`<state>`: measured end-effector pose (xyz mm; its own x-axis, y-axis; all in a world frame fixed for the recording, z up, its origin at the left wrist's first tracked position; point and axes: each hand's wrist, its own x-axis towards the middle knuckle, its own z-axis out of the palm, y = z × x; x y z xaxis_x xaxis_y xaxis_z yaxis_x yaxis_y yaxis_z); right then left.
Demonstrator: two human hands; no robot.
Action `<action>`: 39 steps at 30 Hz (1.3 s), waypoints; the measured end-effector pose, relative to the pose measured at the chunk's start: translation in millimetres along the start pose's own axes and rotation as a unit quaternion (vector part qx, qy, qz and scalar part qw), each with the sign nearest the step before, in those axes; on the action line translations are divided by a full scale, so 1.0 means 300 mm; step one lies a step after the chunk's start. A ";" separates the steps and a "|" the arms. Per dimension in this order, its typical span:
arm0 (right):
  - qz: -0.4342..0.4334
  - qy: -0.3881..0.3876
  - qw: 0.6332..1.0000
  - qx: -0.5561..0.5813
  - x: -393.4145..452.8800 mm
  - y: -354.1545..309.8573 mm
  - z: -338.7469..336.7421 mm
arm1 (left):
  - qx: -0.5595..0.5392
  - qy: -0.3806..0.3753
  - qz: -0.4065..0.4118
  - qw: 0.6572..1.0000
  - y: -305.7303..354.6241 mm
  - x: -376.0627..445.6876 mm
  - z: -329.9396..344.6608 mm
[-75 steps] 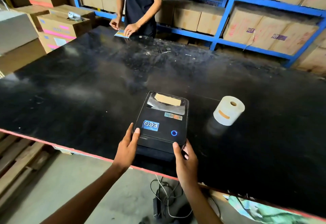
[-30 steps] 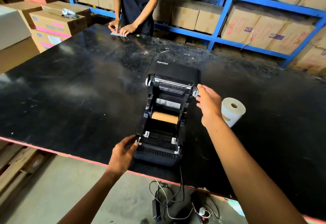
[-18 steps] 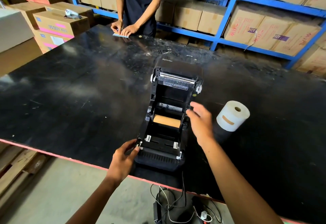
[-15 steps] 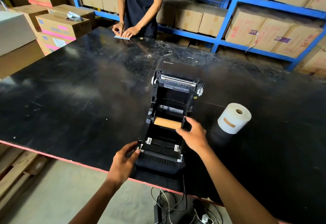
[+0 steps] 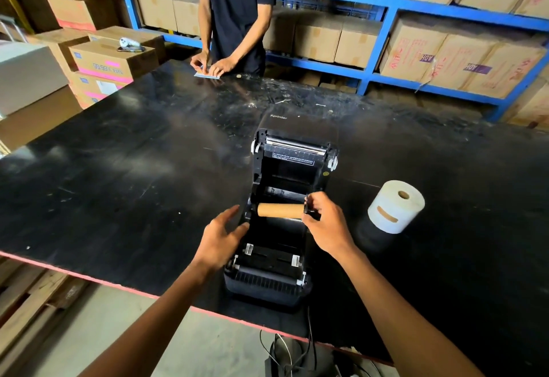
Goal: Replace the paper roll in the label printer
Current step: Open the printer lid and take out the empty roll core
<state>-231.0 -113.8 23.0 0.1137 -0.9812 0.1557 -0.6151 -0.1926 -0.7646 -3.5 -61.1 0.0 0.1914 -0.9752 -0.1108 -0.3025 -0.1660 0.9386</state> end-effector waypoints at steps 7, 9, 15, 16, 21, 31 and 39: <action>0.085 0.057 0.979 0.177 -0.080 0.039 -0.170 | -0.077 -0.046 0.045 0.995 0.131 -0.001 0.200; 0.109 0.080 0.970 0.202 -0.131 0.100 -0.240 | -0.062 -0.061 0.063 0.994 0.163 -0.014 0.284; 0.203 0.109 0.928 0.294 -0.250 0.294 -0.419 | -0.063 -0.143 0.079 0.985 0.240 -0.019 0.552; 0.216 0.124 0.917 0.313 -0.263 0.332 -0.452 | -0.062 -0.149 0.069 0.985 0.251 -0.008 0.598; 0.320 0.214 0.859 0.338 -0.317 0.557 -0.618 | 0.118 -0.136 0.122 0.976 0.253 0.079 0.790; 0.337 0.092 0.894 0.280 -0.296 0.748 -0.627 | 0.423 -0.204 0.119 0.875 0.138 0.158 1.018; 0.317 0.065 0.888 0.327 -0.269 0.781 -0.610 | 0.206 -0.293 0.111 0.927 0.186 0.038 1.052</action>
<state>-527.2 -78.1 -54.2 -0.2113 -0.8929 -0.3976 0.0671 0.3926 -0.9173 -312.8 -127.5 -52.0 -0.4208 -0.8844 -0.2016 -0.6278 0.1235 0.7685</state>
